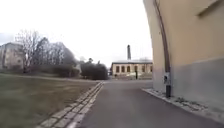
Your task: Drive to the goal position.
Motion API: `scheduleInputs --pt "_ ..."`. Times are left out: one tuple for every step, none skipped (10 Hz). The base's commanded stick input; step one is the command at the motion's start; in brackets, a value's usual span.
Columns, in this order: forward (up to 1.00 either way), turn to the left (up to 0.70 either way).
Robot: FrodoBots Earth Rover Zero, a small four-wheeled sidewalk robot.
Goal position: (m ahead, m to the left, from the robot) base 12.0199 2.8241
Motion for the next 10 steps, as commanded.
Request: scheduleInputs --pt "1.00 0.00" --pt "1.00 0.00" --pt "1.00 0.00" --pt "1.00 -0.16" --pt "1.00 -0.40" --pt "1.00 -0.34" --pt "1.00 -0.15" --pt "1.00 -0.02" --pt "1.00 0.00" --pt "1.00 0.00"
